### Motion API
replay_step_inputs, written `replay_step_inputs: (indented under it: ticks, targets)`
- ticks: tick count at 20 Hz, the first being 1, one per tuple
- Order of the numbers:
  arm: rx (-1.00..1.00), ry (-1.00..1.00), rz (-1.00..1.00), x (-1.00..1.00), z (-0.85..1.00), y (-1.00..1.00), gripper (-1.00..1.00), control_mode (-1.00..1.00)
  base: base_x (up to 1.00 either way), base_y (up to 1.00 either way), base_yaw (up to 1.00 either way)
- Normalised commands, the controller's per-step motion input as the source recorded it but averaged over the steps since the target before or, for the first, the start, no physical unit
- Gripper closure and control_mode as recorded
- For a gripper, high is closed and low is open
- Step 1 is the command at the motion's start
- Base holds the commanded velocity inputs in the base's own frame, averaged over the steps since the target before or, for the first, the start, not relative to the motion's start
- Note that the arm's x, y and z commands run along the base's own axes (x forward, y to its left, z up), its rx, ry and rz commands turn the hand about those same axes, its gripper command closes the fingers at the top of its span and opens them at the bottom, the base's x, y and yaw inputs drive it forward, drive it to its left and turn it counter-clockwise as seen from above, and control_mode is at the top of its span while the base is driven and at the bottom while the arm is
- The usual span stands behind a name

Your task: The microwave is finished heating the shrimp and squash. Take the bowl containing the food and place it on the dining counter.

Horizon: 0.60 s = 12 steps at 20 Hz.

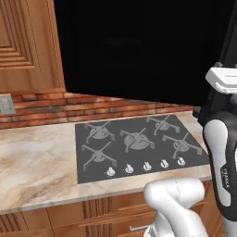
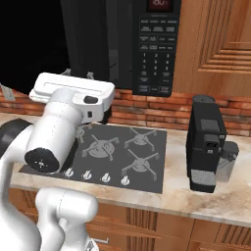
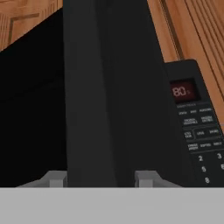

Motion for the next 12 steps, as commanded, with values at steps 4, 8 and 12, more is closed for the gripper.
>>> replay_step_inputs:
  ticks: [4,8,12]
  targets:
    - [0.00,-0.01,0.00,-1.00,0.33,-0.01,-1.00,-1.00,0.00,0.00,0.00]
    - [0.00,-0.12,0.02,-1.00,0.00,-0.30,-1.00,-1.00,0.00,0.00,0.00]
    - [0.00,-0.11,0.02,-1.00,0.00,-0.37,-1.00,-1.00,0.00,0.00,0.00]
